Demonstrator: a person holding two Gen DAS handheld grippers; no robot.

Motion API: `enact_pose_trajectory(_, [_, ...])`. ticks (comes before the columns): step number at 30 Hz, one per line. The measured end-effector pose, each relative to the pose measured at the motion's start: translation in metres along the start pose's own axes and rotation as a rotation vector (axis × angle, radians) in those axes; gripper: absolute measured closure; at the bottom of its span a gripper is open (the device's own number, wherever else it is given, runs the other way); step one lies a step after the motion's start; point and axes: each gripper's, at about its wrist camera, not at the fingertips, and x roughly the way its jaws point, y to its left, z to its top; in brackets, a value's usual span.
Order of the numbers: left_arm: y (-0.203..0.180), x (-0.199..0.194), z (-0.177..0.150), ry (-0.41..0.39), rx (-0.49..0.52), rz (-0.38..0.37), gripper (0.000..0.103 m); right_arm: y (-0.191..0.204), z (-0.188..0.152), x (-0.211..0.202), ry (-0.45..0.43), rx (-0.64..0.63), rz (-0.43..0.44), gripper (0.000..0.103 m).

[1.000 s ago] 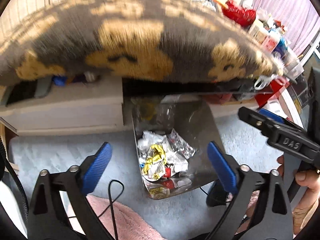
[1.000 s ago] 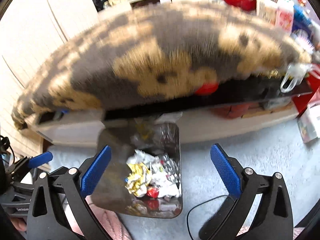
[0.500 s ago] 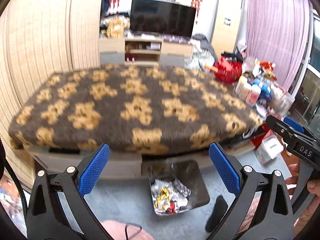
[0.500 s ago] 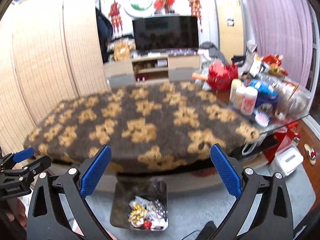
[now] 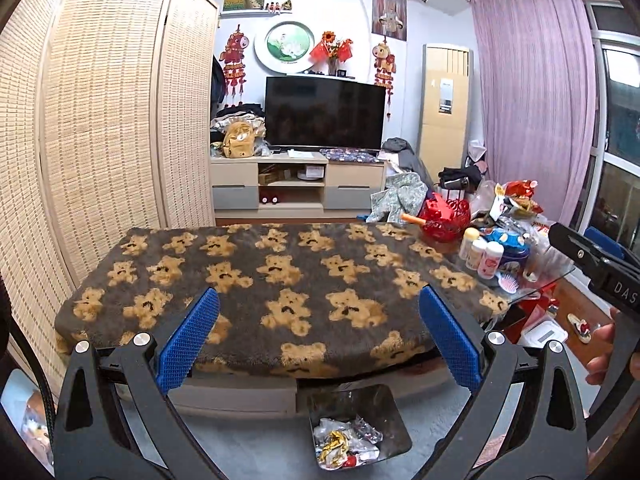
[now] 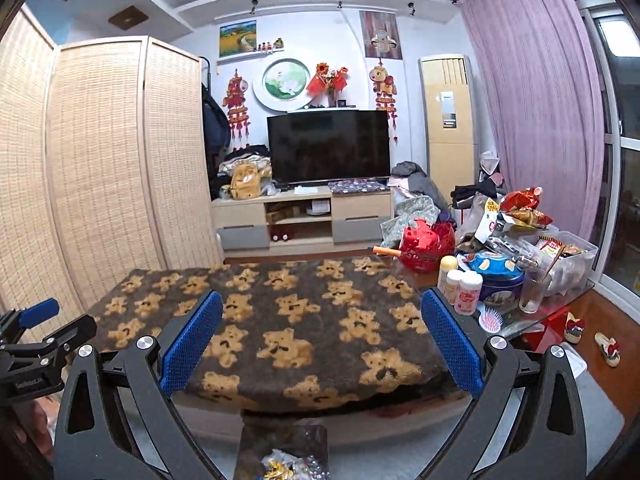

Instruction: Collect trash

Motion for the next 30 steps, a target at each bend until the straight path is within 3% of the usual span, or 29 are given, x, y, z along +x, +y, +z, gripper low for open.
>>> enact_pose_trajectory(10, [-0.001, -0.017, 0.004, -0.048, 0.014, 0.019, 0.008, 0.018, -0.004, -0.010, -0.003, -0.043, -0.028, 0.003])
enact_pose_trajectory(30, [-0.003, -0.023, 0.004, -0.056, 0.010, -0.006, 0.008, 0.020, -0.007, -0.009, 0.019, -0.028, -0.047, 0.003])
